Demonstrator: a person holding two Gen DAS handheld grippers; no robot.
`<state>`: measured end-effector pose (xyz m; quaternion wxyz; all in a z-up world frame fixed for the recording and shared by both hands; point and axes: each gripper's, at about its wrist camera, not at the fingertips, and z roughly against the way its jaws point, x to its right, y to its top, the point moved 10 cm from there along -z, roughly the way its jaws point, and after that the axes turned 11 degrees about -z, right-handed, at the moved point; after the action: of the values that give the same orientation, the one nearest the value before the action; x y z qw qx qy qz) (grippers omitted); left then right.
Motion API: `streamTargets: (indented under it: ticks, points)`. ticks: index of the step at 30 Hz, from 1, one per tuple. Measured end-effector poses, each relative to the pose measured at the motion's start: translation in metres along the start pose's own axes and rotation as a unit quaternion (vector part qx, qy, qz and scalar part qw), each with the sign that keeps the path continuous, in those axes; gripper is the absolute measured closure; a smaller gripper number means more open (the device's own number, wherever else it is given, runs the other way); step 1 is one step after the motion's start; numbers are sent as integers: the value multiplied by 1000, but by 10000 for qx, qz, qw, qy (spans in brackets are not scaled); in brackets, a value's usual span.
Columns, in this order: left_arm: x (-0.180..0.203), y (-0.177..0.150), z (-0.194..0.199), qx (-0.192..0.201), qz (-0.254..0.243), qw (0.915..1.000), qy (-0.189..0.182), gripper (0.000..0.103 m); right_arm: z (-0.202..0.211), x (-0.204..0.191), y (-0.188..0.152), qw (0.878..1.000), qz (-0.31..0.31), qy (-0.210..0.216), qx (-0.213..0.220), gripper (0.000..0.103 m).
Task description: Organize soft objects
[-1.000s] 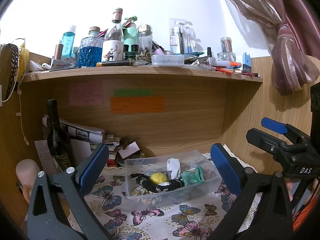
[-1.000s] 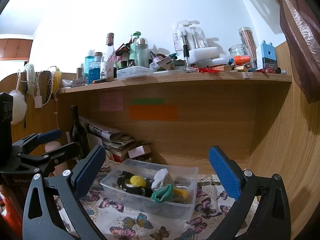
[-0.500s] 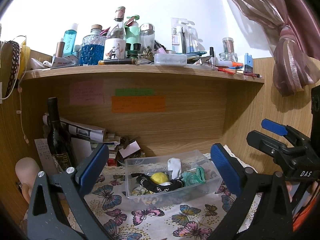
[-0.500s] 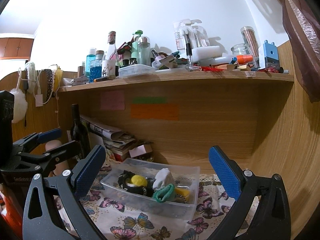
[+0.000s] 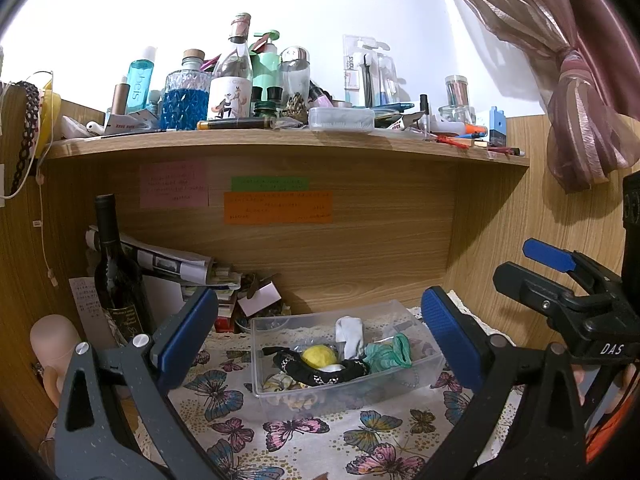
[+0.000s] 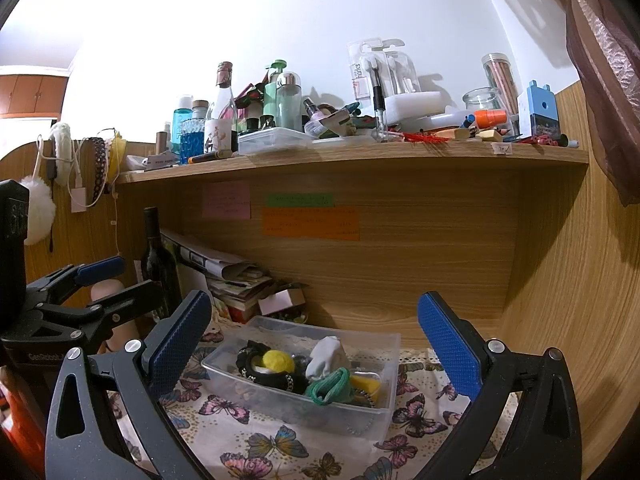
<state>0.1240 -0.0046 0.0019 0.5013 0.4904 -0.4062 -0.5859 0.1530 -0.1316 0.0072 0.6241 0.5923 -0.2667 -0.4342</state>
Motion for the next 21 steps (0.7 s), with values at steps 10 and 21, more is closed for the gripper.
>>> streamTargets:
  ticks: [10,21]
  points:
    - [0,1,-2,-5,95,9999,-49,0,0,0,0,10000,2,-12,4,0]
    - [5,-3,-5,-76,126,9999,-59,0,-1,0,-2,10000,-9,6,-32,0]
